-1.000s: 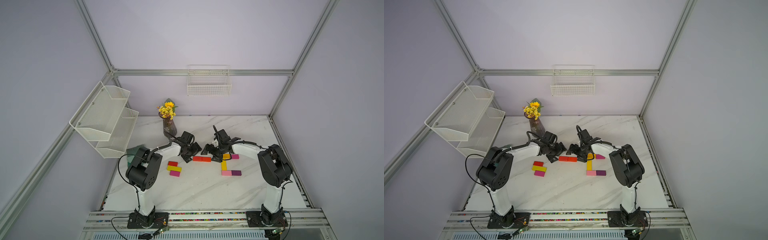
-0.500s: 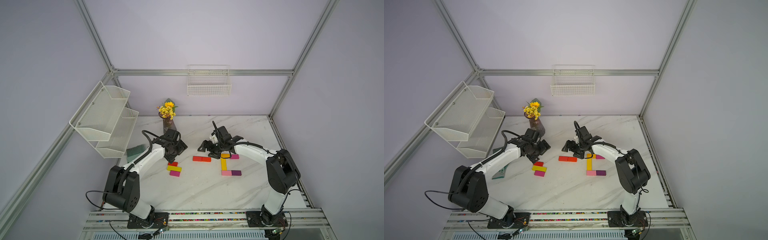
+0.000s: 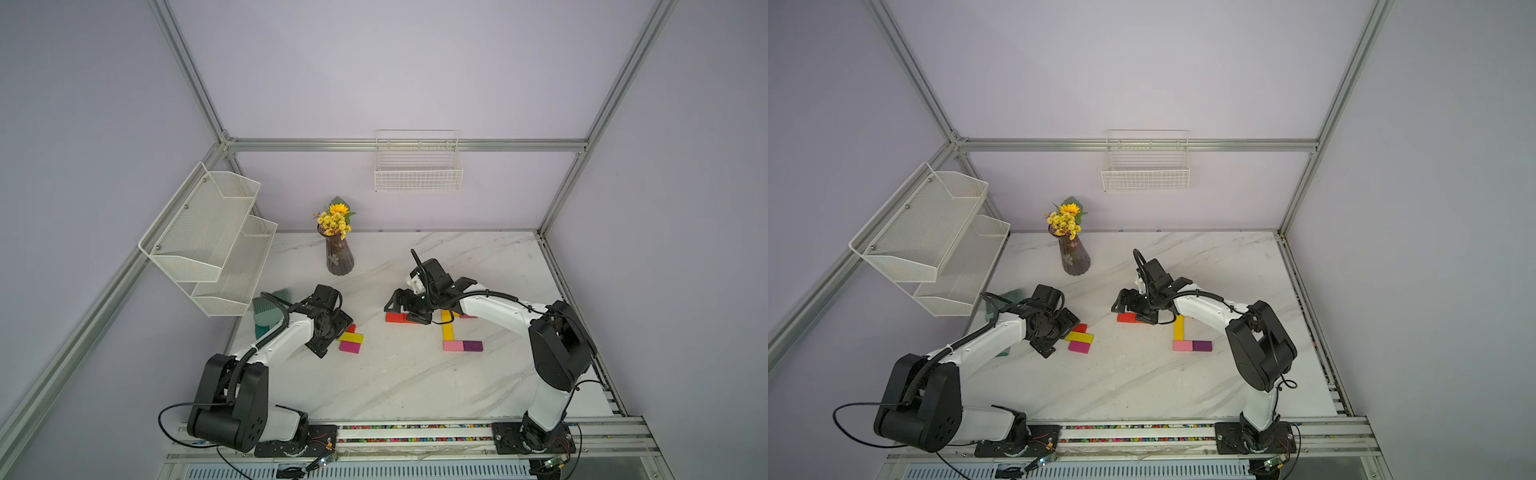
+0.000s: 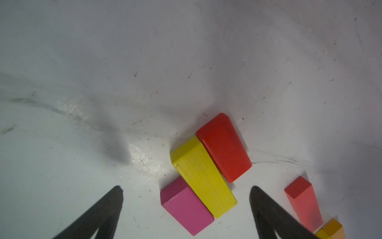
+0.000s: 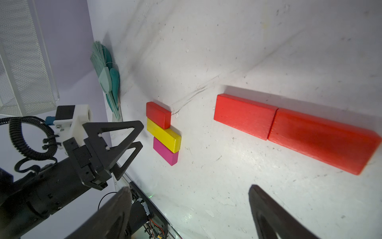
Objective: Assemble the letter c with building blocks
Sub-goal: Adjust the building block at the center of the board.
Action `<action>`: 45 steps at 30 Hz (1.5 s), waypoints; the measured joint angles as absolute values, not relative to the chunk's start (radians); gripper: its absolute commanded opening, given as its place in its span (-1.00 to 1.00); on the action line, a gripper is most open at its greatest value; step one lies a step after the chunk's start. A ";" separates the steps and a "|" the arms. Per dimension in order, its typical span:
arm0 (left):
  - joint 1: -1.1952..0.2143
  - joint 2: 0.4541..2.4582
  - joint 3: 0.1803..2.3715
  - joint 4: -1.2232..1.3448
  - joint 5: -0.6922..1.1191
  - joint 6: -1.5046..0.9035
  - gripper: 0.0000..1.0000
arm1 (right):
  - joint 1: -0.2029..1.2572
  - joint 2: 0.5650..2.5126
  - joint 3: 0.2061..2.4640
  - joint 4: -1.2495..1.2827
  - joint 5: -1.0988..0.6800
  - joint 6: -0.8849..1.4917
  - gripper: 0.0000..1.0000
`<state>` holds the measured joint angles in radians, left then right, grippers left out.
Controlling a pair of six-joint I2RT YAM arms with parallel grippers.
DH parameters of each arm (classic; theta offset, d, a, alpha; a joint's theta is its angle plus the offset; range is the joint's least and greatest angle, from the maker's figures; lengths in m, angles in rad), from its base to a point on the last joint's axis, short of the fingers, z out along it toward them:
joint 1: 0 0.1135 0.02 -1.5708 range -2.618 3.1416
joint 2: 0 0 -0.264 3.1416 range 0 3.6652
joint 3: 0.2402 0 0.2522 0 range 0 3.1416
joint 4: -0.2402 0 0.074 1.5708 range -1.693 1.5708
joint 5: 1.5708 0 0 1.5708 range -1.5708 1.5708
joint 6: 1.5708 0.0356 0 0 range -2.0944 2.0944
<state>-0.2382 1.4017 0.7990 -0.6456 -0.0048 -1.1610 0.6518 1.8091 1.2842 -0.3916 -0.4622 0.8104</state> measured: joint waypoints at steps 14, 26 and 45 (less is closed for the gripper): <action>-0.229 1.549 0.884 -0.517 -0.007 -1.032 0.87 | 0.652 1.777 1.264 -0.393 -0.451 0.810 0.82; -0.284 1.609 0.915 -0.468 0.067 -1.013 0.84 | 0.652 1.777 1.264 -0.392 -0.450 0.810 0.81; -0.445 1.632 0.997 -0.406 0.109 -1.143 0.84 | 0.658 1.722 1.240 -0.421 -0.411 0.790 0.75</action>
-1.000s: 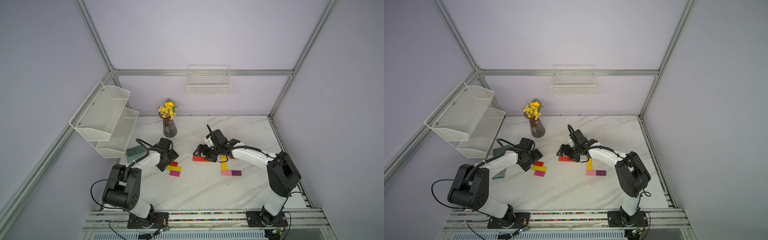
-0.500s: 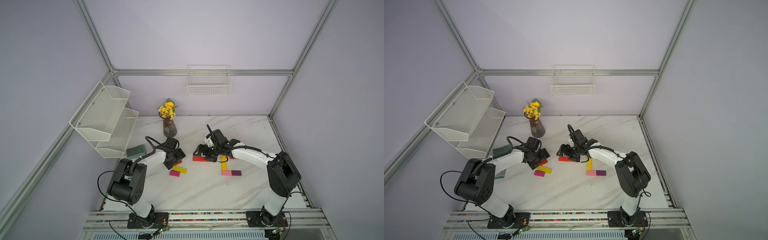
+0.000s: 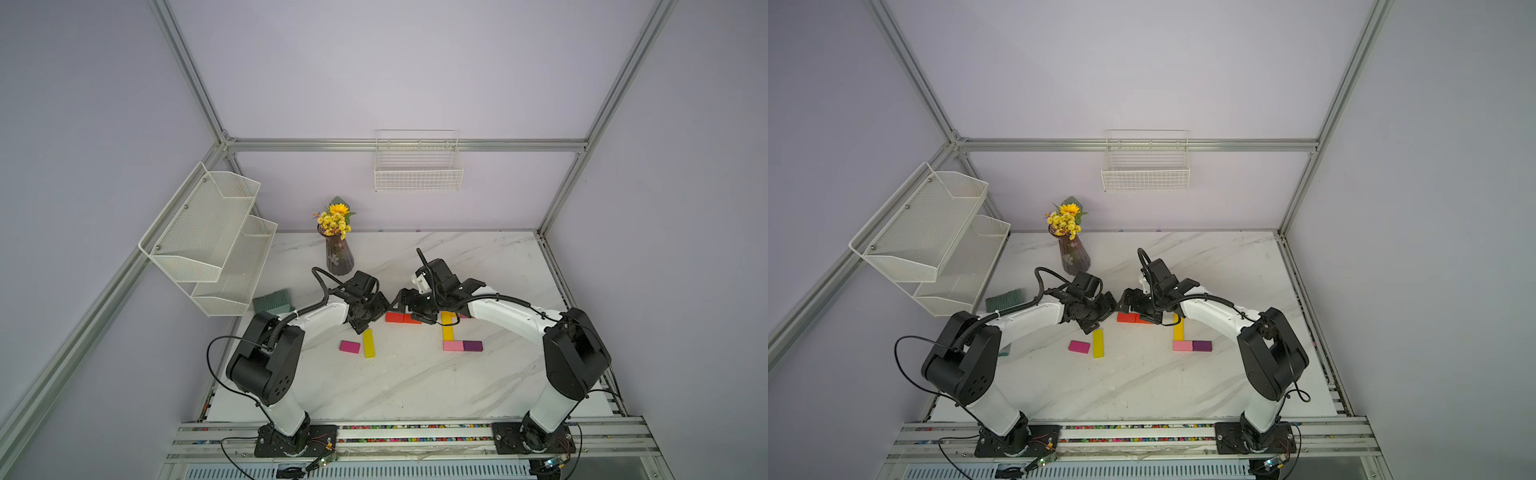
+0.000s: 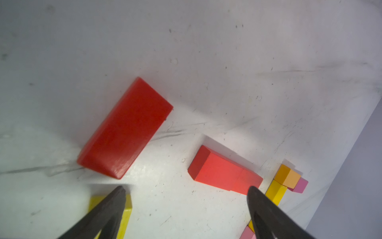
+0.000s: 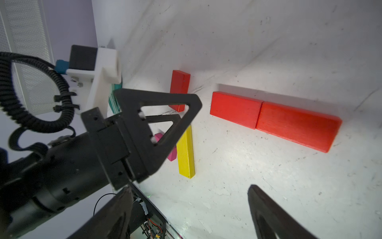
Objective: Assemble the letter c with building blocks
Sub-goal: Adjust the building block at the center of the board, then move the building block to the center of the board.
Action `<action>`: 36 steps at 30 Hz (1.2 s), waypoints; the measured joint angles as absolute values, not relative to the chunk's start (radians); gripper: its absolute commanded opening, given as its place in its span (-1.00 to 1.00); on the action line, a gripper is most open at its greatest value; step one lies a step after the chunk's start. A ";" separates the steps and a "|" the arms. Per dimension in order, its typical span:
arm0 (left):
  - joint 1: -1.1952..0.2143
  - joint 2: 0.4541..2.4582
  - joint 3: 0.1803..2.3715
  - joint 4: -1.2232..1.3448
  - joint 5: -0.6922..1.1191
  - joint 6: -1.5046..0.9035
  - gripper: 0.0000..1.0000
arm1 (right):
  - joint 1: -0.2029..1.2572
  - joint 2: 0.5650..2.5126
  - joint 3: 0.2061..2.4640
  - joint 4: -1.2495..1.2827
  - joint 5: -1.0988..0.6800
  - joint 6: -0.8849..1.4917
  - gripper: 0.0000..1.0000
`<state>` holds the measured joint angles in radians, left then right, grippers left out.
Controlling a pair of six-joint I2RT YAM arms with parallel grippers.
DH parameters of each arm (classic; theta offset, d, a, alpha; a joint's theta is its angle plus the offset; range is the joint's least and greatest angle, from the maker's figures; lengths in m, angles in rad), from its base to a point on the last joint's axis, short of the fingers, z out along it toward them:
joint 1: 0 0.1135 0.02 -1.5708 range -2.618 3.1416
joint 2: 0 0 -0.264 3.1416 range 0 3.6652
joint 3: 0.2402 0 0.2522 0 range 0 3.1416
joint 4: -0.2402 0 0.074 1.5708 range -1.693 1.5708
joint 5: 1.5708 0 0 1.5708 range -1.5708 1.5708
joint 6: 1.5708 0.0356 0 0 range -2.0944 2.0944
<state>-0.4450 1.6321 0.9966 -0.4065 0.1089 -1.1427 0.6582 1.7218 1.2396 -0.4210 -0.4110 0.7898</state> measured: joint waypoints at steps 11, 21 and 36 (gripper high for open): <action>-0.205 1.286 0.907 -0.492 0.099 -1.184 0.91 | 0.823 1.817 1.330 -0.560 -0.268 0.801 0.63; -0.014 1.283 0.907 -0.676 0.209 -1.082 1.00 | 0.998 2.114 1.681 -0.751 -0.091 0.875 0.42; 0.100 1.382 0.925 -0.732 0.400 -0.931 1.00 | 1.063 2.289 1.894 -0.925 0.046 0.951 0.15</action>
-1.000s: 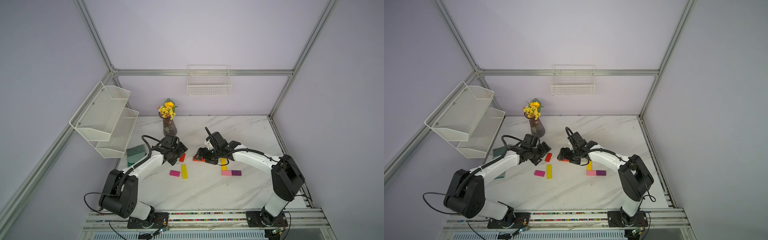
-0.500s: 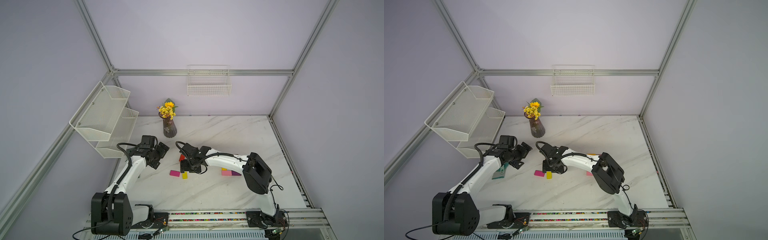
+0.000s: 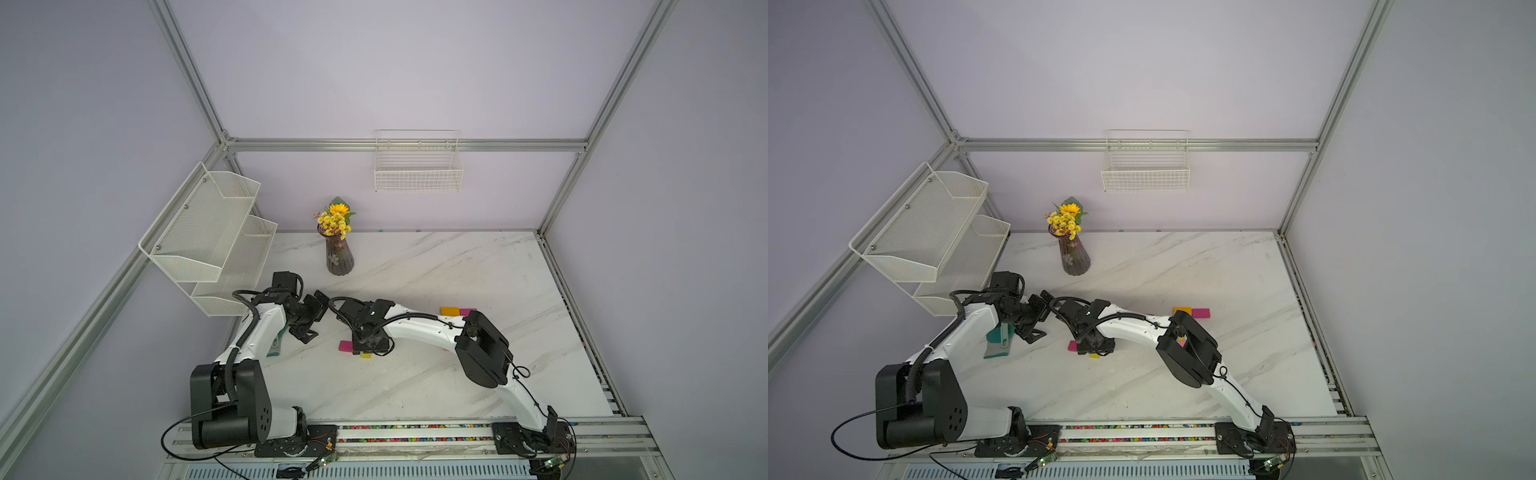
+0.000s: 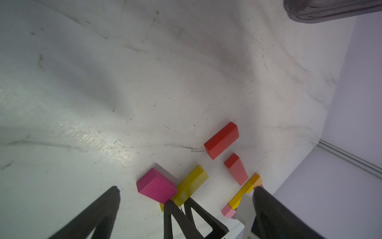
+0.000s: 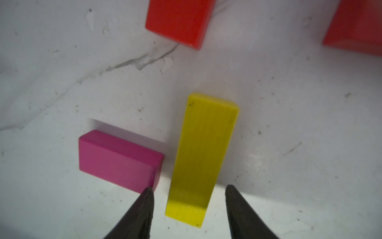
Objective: Assemble the letter c with building blocks
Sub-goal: Move the building block to the center of the board.
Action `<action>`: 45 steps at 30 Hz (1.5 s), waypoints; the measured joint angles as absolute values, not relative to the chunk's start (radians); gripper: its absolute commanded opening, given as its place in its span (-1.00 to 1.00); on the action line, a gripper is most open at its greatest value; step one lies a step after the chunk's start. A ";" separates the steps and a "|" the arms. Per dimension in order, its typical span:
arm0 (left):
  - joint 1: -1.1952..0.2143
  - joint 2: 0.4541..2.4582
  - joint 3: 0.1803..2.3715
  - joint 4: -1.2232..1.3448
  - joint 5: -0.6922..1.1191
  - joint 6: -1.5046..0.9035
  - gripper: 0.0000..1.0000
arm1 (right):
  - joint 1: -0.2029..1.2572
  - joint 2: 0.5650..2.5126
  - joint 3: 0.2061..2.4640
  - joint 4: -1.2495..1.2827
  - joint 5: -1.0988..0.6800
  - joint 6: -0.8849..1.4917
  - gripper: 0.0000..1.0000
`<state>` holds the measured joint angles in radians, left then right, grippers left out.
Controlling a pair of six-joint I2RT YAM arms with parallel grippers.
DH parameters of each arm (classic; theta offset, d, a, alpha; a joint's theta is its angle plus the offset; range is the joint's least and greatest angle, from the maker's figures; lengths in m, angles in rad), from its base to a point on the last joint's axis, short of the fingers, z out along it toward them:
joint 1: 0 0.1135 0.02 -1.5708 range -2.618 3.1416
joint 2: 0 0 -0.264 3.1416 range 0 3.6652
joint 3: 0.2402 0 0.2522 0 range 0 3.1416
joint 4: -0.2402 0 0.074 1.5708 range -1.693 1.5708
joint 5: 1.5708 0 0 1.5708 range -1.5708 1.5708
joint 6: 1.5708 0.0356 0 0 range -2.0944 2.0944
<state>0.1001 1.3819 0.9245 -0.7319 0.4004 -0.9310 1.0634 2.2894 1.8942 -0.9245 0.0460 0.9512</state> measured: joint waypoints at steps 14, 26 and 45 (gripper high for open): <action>0.111 1.450 0.945 -0.715 0.476 -0.894 1.00 | 1.063 2.298 1.912 -0.966 0.091 0.997 0.15; 0.111 1.460 0.945 -0.711 0.497 -0.892 1.00 | 1.063 2.372 2.011 -0.983 0.097 1.014 -0.36; 0.111 1.461 0.933 -0.673 0.556 -0.873 1.00 | 1.033 2.187 1.752 -0.966 0.142 1.044 -0.79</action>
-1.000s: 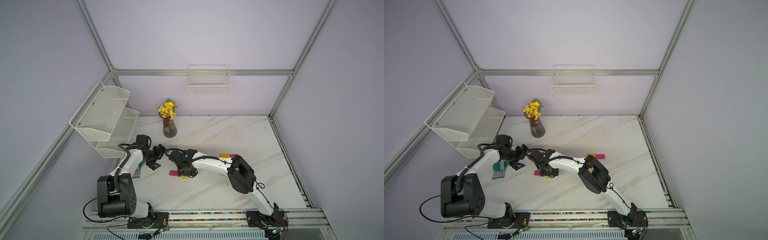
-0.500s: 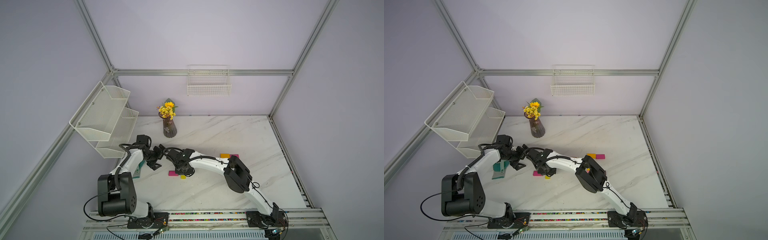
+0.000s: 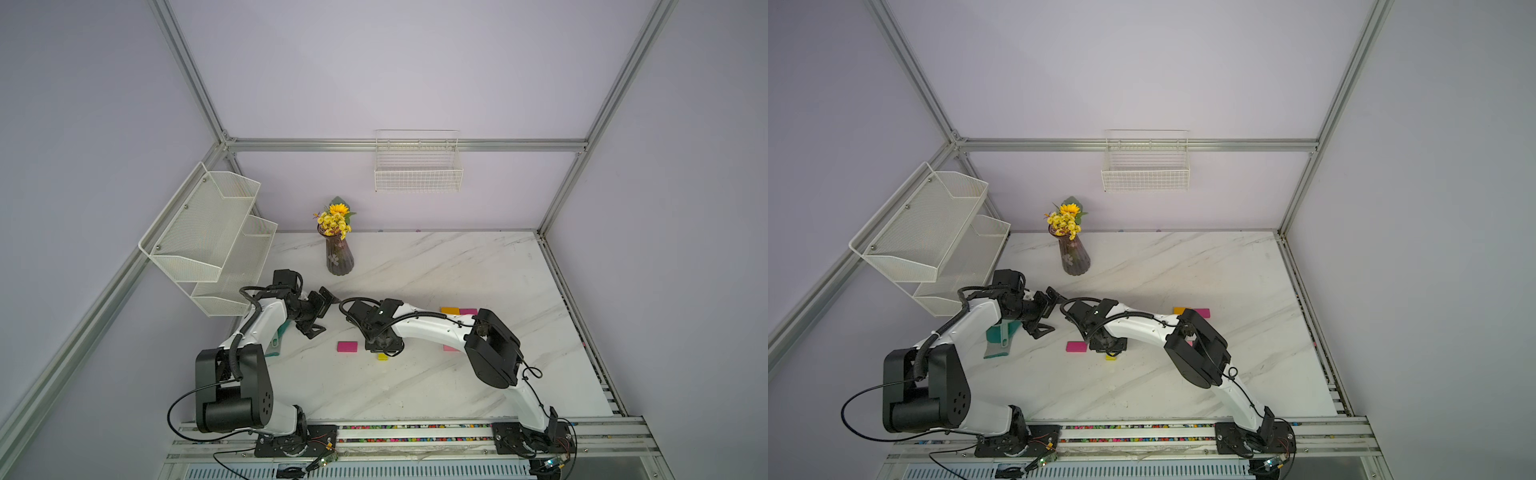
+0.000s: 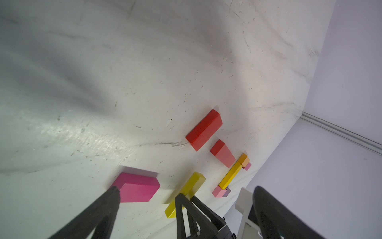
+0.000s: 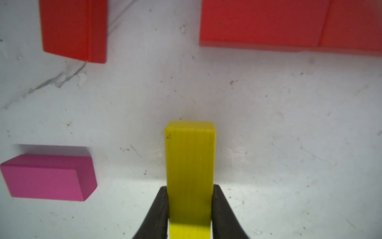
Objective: Assemble the letter c with building blocks
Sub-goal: Move the building block to the center of the board.
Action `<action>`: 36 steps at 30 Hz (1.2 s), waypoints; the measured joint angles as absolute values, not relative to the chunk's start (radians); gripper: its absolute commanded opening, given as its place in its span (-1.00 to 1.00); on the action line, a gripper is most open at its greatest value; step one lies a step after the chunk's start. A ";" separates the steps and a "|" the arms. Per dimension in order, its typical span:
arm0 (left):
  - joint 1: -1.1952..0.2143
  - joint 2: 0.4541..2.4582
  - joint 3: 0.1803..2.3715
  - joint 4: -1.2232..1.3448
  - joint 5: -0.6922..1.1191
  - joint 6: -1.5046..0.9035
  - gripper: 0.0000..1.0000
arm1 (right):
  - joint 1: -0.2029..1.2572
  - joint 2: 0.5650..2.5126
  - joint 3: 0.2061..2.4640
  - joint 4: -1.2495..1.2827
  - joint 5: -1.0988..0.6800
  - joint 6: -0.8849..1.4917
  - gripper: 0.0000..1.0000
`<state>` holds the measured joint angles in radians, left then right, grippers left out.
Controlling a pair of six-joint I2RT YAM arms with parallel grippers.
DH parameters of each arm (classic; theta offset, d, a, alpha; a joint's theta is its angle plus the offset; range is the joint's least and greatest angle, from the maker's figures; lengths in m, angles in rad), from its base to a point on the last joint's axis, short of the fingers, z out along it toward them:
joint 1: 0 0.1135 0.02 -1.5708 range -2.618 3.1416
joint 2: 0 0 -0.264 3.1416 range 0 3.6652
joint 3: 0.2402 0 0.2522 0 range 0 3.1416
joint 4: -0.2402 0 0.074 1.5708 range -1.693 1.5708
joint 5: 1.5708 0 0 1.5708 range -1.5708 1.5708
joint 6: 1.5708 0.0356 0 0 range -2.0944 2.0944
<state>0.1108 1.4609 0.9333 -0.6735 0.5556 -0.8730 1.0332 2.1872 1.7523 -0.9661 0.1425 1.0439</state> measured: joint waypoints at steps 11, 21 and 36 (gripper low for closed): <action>0.082 1.448 0.908 -0.669 0.567 -0.873 1.00 | 0.988 2.163 1.691 -0.925 0.140 1.043 -0.78; 0.042 1.400 0.899 -0.668 0.568 -0.879 1.00 | 0.975 2.163 1.663 -0.889 0.129 1.042 -0.59; -0.047 1.392 0.899 -0.664 0.562 -0.928 1.00 | 0.953 2.131 1.644 -0.860 0.101 1.025 0.29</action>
